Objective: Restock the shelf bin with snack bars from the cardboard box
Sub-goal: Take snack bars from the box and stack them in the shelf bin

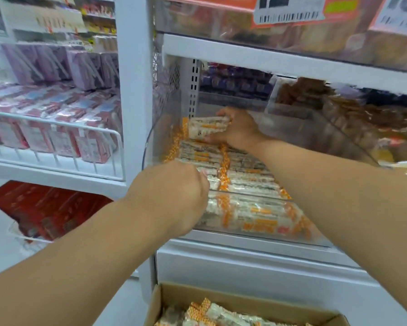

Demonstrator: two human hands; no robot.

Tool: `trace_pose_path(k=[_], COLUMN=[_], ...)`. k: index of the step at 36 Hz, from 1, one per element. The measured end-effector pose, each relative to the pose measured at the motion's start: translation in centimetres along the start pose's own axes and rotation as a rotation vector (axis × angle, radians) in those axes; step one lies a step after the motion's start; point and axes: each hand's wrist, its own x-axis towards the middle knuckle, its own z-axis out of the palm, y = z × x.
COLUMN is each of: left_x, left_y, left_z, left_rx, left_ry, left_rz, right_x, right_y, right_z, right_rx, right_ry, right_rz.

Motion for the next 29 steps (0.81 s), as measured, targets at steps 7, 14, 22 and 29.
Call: trace_pose_path(k=[7,14,22,29], left_x=[0.5,0.7,0.5,0.5], left_y=[0.5,0.7,0.9,0.8], left_z=[0.7,0.3,0.4,0.6], left_rx=[0.102,0.034,0.001,-0.024], left_ry=[0.102,0.038,0.079,0.099], left_rz=[0.024,-0.020,-0.066,-0.078], right_x=[0.8,0.4,0.0,-0.5], right_y=[-0.5,-0.4,-1.0,-1.0], right_z=[0.3,-0.2,1.4,0.4], right_rx=[-0.278,-0.125,0.006,-0.128], right_ry=[0.032,0.082,0.173,0.147], right_rz=[-0.090,-0.070,-0.046,-0.032])
